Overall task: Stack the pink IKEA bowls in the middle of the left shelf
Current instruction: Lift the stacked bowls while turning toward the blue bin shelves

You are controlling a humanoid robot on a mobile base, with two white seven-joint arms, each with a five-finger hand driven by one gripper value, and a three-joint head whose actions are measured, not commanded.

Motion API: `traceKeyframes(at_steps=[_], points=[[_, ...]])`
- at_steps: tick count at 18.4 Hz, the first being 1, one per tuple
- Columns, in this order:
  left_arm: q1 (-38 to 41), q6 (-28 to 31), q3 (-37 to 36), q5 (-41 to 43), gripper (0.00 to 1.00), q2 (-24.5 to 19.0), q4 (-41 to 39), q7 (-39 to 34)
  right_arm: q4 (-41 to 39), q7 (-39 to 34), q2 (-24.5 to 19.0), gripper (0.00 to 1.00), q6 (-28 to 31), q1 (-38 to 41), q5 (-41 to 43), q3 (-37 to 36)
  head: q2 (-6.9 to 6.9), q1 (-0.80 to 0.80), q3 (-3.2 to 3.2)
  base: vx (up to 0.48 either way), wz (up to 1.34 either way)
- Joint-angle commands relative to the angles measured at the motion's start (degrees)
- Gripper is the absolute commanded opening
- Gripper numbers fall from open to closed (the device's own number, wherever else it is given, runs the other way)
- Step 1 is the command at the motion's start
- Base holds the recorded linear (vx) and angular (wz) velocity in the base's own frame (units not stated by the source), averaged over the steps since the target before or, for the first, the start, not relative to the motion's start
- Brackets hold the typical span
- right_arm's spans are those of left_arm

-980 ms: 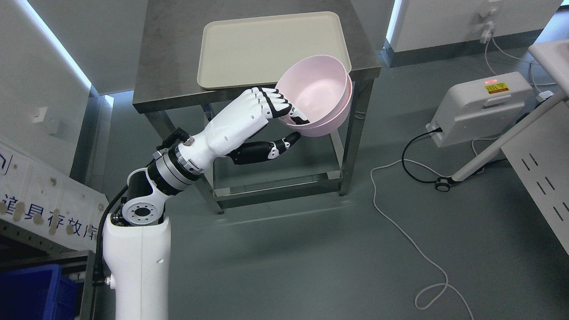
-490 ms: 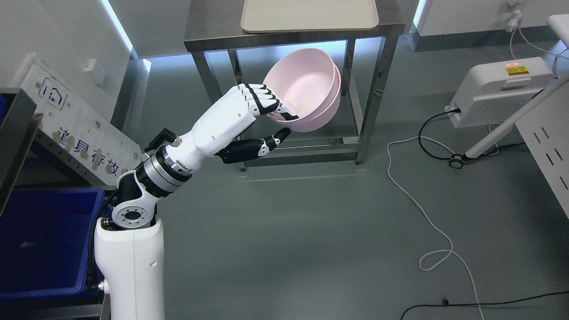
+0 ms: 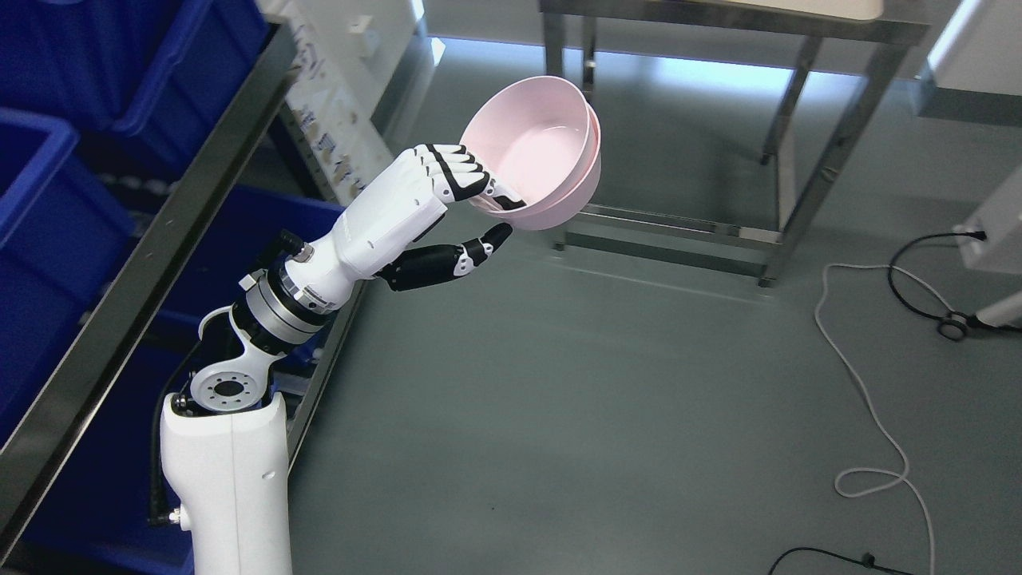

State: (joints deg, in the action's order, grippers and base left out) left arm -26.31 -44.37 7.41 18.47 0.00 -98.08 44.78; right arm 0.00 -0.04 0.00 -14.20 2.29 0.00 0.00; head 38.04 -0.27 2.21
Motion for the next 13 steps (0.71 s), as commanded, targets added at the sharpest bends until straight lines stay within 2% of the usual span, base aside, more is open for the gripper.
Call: traceKeyframes(at_steps=[1,6,10,13], points=[[0.0,0.2,2.3,0.0,0.03,-1.0,-0.6,0.0,-1.0,0.0,1.0,1.0,0.0,0.0,0.1,-0.3,0.0,0.0,0.0,-0.278,0.85],[0.4,0.1,2.6,-3.6,0.03,-1.0,-0.9,0.0,-1.0,0.0,1.0,1.0,0.0,0.0,0.1,-0.3,0.0,0.0,0.0,-0.227,0.91],[0.0,-0.1,-3.4,-4.4,0.03,-1.0,-3.0,0.0,-1.0,0.0,1.0,1.0,0.0,0.0,0.1,-0.3,0.0,0.0,0.0,-0.156,1.07],[-0.5,-0.5,-4.2,-4.4,0.03,-1.0,-3.0,0.0,-1.0,0.0,1.0,1.0,0.0,0.0,0.1,-0.3,0.0,0.0,0.0,-0.065,1.12]])
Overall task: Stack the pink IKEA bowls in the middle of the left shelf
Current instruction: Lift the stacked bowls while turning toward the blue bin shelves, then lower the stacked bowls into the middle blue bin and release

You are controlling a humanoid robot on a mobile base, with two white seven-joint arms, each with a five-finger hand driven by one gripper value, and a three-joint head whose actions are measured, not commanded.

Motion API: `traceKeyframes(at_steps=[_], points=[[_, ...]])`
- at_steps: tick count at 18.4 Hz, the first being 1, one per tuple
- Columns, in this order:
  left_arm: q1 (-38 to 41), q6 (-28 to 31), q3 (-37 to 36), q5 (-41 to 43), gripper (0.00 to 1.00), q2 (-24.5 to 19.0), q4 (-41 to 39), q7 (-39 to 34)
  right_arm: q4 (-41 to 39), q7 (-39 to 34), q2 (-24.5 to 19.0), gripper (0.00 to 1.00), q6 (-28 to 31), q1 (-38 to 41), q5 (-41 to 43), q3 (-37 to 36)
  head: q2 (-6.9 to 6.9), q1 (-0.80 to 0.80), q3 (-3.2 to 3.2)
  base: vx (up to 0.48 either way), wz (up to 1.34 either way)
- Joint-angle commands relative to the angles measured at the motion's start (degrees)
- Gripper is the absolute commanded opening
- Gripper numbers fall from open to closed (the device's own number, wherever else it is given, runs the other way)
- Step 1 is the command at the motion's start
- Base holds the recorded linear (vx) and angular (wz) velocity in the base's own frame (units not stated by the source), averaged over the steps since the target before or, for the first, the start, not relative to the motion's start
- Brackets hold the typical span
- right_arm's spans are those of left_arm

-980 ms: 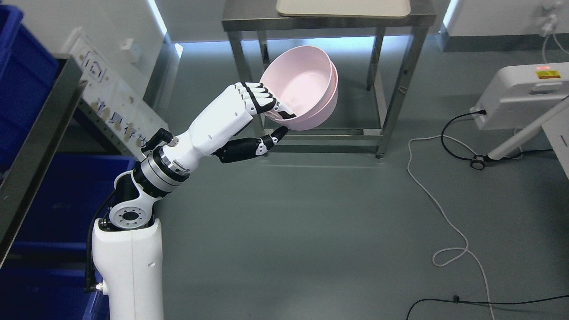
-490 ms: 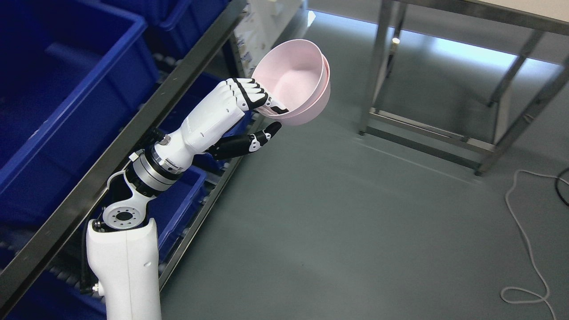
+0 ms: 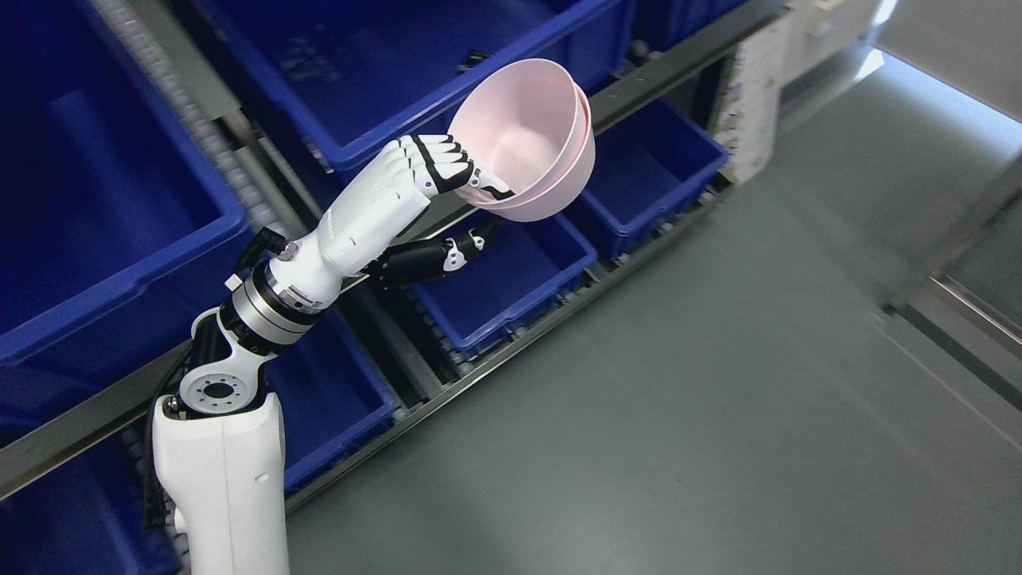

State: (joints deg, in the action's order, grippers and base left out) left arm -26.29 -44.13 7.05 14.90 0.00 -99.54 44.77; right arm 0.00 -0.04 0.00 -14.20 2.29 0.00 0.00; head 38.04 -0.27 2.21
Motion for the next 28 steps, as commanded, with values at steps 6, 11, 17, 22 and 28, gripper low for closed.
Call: traceKeyframes(at_steps=[6,11,17,22,28], points=[[-0.8,-0.9,-3.9,-0.9,0.04,-1.0,-1.5,0.0,-1.0,0.0,1.0,1.0,0.0,0.0,0.1,-0.3,0.0,0.0,0.0,0.019,0.94],[-2.4,-0.9,-1.9,-1.4,0.04,-1.0,-1.5,0.0,-1.0,0.0,1.0,1.0,0.0,0.0,0.1,-0.3,0.0,0.0,0.0,0.091,0.56],[-6.4,-0.1,-1.6,-2.2,0.04,-1.0,-1.5,0.0,-1.0,0.0,1.0,1.0,0.0,0.0,0.1,-0.3,0.0,0.0,0.0,0.033,0.18],[-10.5,3.2,0.3,-2.2,0.04,-1.0,-1.5,0.1,-1.0,0.0,1.0,1.0,0.0,0.0,0.1,-0.3,-0.01,0.0,0.0,-0.006,-0.06],[-9.8,11.7,5.4,0.2,0.04,-12.5,3.1,0.5,-1.0,0.0,1.0,1.0,0.0,0.0,0.1,-0.3,-0.01,0.0,0.0,-0.004,0.0]])
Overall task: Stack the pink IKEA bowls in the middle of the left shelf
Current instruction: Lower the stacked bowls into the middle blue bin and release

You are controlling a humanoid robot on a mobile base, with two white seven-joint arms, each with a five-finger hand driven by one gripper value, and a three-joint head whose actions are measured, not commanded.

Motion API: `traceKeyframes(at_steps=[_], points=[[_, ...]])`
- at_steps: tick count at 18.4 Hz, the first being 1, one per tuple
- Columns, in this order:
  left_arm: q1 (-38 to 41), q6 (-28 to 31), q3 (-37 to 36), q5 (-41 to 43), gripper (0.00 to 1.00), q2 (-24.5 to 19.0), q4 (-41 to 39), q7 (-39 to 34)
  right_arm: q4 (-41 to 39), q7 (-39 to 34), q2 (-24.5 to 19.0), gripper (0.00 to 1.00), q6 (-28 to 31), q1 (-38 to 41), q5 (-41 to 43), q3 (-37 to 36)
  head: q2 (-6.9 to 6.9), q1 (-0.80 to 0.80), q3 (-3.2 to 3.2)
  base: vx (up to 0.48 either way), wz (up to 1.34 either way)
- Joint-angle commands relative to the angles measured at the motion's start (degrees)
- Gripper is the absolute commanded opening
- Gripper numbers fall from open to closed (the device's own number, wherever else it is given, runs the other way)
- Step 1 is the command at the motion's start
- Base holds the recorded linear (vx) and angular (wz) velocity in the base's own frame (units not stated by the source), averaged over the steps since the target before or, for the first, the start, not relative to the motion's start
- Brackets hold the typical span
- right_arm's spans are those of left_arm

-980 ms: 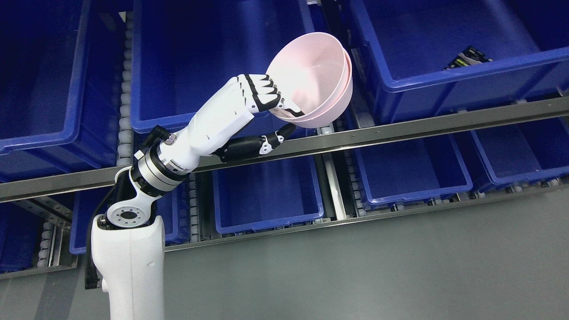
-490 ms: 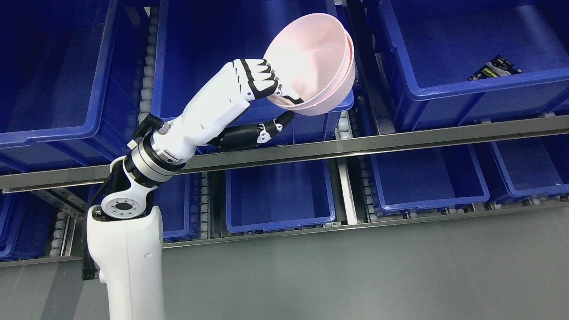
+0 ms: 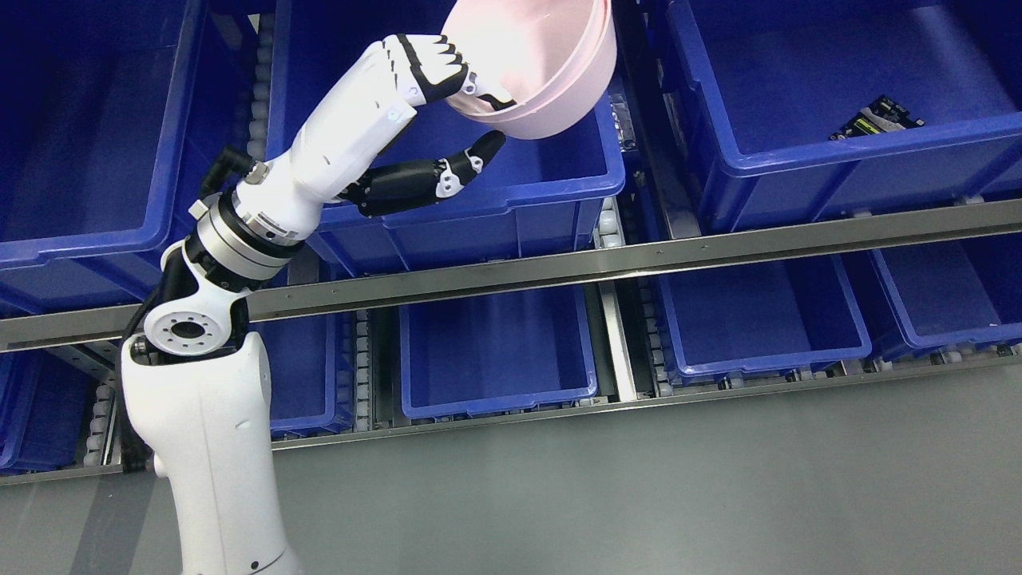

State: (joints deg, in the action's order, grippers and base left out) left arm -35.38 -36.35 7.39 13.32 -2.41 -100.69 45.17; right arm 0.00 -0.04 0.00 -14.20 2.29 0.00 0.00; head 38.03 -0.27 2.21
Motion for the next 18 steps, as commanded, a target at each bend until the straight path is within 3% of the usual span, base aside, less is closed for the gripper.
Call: traceKeyframes(at_steps=[1,4,12,18], points=[[-1.4,4.4,5.6,3.1,0.04,-12.2,7.8,0.2,-1.0,0.0,1.0,1.0,0.0,0.0,0.1,-0.3,0.0,0.0,0.0,0.0,0.0],[-4.9,4.9,5.5,5.4,0.04,-15.6,17.0,-0.1,-1.0,0.0,1.0,1.0,0.0,0.0,0.1,-0.3,0.0,0.0,0.0,0.0,0.0],[-12.0,4.9,1.7,12.2,0.04,-14.9,29.4,-0.3,-1.0,0.0,1.0,1.0,0.0,0.0,0.1,-0.3,0.0,0.0,0.0,0.0,0.0],[-20.4,4.9,-2.7,13.7,0.05,-14.4,44.3,-2.4,-1.0,0.0,1.0,1.0,0.0,0.0,0.1,-0.3,0.0,0.0,0.0,0.0,0.0]])
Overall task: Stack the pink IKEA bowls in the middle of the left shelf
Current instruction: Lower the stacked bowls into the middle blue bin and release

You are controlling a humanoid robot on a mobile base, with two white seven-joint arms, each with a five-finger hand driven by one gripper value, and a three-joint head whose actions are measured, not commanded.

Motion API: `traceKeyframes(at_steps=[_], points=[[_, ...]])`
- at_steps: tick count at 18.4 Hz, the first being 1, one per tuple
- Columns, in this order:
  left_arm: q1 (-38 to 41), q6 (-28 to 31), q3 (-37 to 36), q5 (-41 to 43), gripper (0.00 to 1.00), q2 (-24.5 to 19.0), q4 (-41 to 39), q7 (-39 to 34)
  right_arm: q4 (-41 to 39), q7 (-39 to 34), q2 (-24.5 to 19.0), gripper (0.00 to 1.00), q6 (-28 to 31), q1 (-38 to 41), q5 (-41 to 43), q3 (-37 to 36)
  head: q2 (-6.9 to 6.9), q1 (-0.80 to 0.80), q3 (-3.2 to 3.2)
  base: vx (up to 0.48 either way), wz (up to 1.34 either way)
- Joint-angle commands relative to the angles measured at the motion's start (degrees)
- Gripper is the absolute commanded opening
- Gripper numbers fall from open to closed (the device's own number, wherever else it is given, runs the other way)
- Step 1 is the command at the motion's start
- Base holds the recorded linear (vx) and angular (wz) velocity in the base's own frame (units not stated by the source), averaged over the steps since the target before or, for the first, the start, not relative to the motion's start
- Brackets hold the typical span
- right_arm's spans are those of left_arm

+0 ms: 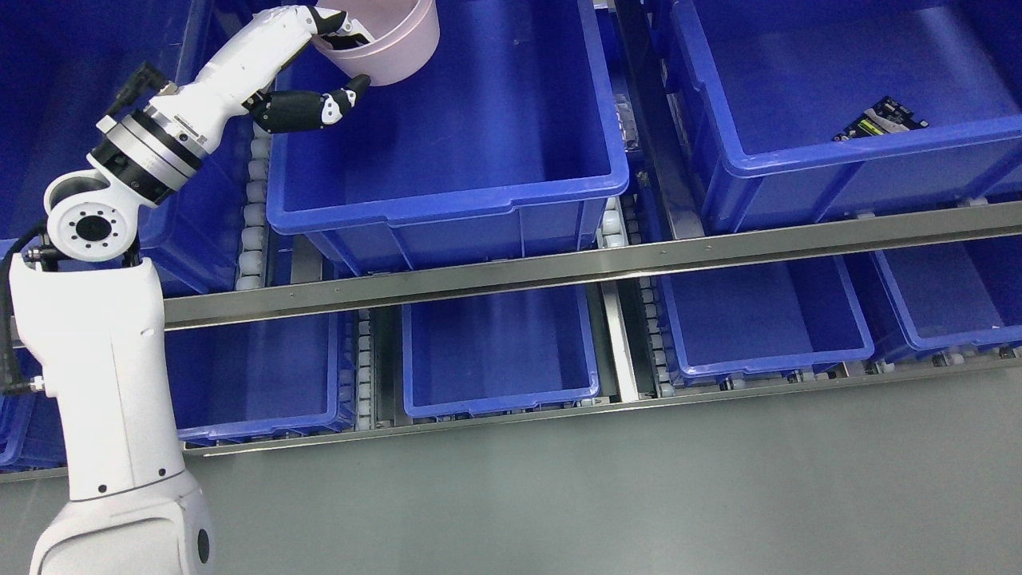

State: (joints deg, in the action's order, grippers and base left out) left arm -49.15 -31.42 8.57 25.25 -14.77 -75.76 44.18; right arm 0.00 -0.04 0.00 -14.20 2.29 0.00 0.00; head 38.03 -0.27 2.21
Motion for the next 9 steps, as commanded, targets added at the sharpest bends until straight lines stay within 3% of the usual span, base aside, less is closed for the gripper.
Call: traceKeyframes(at_steps=[1,4,9], points=[[-7.8,0.0,-4.6,1.7,0.06,-1.6,21.2,-2.0,-1.0,0.0,1.0,1.0,0.0,0.0,0.1,-0.3,0.0,0.0,0.0,0.0,0.0],[-8.4,0.0,-5.7,1.7,0.1,0.5,23.3,-2.7,-1.0,0.0,1.0,1.0,0.0,0.0,0.1,-0.3,0.0,0.0,0.0,0.0,0.0],[-6.8,0.0,-5.5,1.5,0.34,5.4,22.5,-2.7,-1.0,0.0,1.0,1.0,0.0,0.0,0.1,-0.3,-0.01,0.0,0.0,0.0,0.0]])
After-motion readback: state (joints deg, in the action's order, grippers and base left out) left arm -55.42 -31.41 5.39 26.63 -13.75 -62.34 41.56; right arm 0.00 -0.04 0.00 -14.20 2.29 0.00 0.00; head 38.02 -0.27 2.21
